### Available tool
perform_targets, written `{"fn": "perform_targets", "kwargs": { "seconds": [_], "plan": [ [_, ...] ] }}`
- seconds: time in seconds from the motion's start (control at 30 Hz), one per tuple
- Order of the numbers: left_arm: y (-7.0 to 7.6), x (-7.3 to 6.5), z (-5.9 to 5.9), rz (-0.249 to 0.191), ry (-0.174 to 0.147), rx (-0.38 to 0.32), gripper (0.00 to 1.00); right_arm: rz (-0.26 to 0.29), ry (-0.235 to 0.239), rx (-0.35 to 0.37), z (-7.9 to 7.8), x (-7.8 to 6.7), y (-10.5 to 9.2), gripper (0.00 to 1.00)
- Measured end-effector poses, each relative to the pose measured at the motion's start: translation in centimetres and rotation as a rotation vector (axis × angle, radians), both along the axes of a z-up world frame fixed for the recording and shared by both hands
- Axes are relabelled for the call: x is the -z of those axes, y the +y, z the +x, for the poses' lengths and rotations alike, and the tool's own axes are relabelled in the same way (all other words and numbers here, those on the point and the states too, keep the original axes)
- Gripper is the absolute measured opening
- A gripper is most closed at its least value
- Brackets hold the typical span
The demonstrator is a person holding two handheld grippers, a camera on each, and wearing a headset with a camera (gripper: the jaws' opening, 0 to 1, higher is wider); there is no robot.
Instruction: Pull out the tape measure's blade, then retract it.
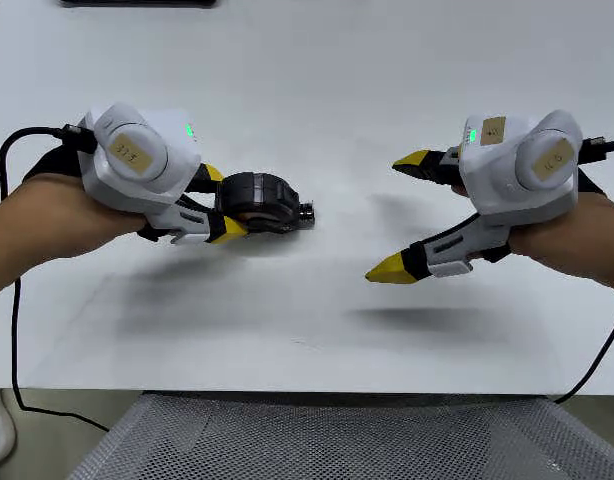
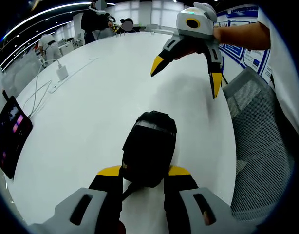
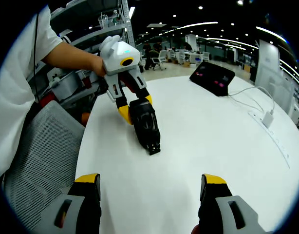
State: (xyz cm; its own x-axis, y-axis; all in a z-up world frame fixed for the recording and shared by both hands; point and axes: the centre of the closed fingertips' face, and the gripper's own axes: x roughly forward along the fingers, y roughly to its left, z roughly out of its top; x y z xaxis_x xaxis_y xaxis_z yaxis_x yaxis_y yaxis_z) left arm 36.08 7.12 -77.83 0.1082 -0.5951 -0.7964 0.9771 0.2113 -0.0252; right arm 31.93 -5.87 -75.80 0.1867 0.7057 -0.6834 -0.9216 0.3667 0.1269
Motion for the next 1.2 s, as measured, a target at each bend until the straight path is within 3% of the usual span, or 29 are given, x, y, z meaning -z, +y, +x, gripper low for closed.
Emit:
{"fn": "perform_targets", "kwargs": {
  "seconds": [0.07,0.33,0.5,0.83,0.93,1.2],
  "plan": [
    [0.0,0.0,0.0,0.006,-0.022,0.016,0.27,-0.001,0.003,0.002,0.0,0.1,0.0,0.83],
    [0.1,0.0,0.1,0.008,-0.034,0.029,0.26,-0.001,-0.004,-0.013,0.2,0.3,0.5,0.79],
    [0.1,0.1,0.1,0.039,-0.043,0.071,0.25,0.001,-0.005,-0.037,0.4,0.8,1.5,0.76],
    [0.1,0.1,0.1,0.048,-0.084,0.114,0.24,0.015,-0.029,-0.078,1.4,1.4,3.3,0.6],
    [0.1,0.2,0.0,0.059,-0.094,0.121,0.24,-0.005,-0.049,-0.104,1.5,1.8,3.6,0.54],
    [0.1,0.2,0.1,0.067,-0.093,0.117,0.24,-0.004,-0.06,-0.126,1.9,2.5,4.9,0.44]
  ]
}}
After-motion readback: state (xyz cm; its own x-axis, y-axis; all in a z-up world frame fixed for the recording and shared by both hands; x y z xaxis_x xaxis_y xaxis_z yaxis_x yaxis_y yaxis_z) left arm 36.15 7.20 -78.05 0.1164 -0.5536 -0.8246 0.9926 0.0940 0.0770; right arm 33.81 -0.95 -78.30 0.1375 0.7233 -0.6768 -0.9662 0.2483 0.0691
